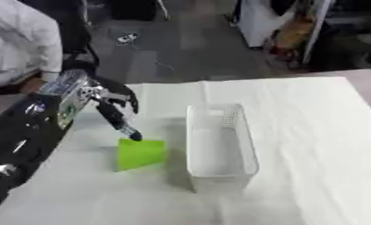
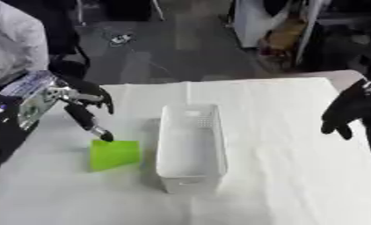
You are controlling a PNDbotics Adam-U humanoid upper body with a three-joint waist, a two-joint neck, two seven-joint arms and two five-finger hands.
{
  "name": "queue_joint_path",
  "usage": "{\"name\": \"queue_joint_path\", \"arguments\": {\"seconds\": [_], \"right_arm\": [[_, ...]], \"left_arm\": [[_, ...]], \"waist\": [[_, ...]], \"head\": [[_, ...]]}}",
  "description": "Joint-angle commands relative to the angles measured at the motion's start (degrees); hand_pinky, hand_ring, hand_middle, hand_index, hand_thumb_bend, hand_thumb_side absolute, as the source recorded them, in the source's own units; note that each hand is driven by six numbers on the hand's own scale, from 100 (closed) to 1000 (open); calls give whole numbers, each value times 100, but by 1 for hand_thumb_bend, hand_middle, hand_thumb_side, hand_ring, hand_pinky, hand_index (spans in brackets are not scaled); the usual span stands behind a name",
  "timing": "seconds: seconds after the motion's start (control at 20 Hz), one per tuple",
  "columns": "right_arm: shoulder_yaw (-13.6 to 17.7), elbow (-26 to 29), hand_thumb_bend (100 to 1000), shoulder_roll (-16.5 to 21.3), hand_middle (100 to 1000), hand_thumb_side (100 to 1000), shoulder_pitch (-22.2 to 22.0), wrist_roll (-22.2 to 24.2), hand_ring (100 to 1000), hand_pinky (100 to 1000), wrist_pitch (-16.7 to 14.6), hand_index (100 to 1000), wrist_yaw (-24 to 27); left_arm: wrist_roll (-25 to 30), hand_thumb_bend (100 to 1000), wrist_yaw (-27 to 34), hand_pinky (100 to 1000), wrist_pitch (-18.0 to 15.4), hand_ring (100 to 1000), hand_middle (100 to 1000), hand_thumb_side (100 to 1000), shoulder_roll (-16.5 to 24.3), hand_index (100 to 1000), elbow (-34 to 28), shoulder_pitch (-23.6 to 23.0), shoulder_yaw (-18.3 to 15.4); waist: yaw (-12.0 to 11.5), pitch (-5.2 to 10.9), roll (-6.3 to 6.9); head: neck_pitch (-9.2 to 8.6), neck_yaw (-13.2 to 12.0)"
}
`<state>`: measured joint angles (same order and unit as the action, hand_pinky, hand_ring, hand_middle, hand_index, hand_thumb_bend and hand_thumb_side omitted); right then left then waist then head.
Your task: Pick up objects on the table and place them in the box.
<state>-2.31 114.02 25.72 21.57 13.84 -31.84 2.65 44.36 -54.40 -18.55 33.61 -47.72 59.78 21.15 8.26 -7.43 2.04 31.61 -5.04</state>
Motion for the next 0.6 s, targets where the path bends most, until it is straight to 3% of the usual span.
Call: {"name": "queue_joint_path", "arguments": {"seconds": [0.05, 0.6], "right_arm": [[29, 58, 100, 75, 479, 807, 91, 30, 367, 100, 4, 593, 39], [23, 58, 100, 53, 479, 808, 152, 81, 368, 100, 16, 593, 72]], "left_arm": [[525, 721, -198, 656, -301, 767, 875, 766, 13, 855, 114, 193, -96], [691, 733, -618, 653, -403, 763, 871, 758, -209, 862, 576, 119, -246]], "waist": [[12, 114, -9], [78, 92, -1]], "head": [[51, -61], [107, -124]]}}
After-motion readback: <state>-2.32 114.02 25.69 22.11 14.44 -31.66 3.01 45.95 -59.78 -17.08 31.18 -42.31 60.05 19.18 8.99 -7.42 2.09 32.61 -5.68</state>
